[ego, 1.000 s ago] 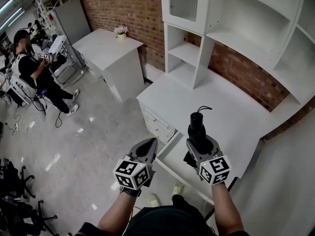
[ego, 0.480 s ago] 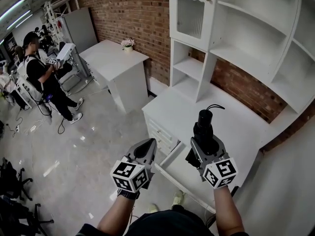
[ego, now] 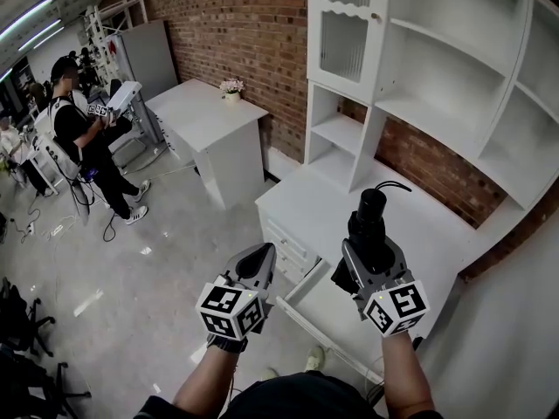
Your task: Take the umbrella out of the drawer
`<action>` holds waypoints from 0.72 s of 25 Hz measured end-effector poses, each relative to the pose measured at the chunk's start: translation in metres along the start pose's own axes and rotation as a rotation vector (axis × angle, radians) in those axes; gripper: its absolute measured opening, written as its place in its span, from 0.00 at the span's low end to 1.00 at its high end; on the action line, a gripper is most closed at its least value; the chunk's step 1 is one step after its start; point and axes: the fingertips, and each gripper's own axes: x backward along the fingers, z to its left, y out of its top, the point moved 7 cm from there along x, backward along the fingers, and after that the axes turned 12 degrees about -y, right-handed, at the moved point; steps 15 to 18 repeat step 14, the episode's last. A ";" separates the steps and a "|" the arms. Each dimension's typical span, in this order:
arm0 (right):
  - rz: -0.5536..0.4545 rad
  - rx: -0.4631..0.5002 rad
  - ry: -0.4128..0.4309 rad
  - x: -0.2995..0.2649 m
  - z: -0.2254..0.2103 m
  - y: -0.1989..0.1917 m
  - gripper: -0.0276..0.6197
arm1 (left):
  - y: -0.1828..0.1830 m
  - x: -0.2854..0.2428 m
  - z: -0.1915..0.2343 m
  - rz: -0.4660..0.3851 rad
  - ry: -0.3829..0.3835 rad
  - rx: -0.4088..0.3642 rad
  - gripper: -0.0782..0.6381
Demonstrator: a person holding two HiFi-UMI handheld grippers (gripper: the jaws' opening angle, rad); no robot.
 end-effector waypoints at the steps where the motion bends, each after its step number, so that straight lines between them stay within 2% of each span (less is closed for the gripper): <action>1: -0.002 0.002 0.001 0.000 0.001 0.002 0.33 | 0.001 0.001 0.000 0.000 0.003 -0.004 0.12; 18: -0.003 0.012 0.020 -0.008 0.008 0.003 0.33 | 0.005 0.004 0.003 -0.010 0.014 -0.025 0.12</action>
